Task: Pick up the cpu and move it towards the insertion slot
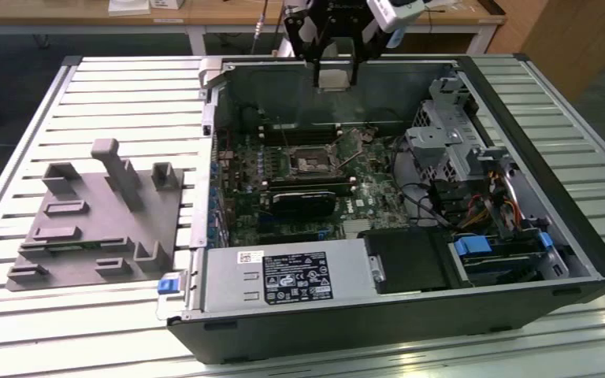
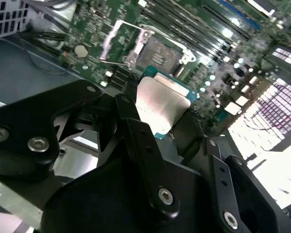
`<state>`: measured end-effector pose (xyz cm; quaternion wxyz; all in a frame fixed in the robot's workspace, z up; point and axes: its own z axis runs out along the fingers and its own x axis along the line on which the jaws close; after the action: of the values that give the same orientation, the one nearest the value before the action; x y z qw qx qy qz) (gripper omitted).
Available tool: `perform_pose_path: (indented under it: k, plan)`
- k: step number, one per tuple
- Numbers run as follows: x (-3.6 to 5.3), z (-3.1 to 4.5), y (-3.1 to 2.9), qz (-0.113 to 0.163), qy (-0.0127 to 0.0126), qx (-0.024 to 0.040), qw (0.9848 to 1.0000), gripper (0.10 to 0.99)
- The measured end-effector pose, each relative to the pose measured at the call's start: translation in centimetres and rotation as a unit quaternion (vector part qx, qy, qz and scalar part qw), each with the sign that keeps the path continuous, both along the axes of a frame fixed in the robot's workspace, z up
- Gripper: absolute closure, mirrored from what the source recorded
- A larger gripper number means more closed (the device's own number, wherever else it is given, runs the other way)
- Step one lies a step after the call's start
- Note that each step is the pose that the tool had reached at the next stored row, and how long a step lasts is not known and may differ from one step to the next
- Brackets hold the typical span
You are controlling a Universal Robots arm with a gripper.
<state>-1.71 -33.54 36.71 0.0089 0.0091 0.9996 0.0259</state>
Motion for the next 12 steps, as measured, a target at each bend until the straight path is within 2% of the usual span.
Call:
perform_pose_path:
  k: [4,9,12]
  plan:
    - [0.84,-0.19,0.18,0.0,-0.0003,0.0008,1.0,0.545]
    - [1.38,-0.43,0.27,0.0,-0.0015,0.0023,1.0,0.545]
    - [1.43,-0.46,0.27,0.0,-0.0017,0.0023,1.0,0.545]
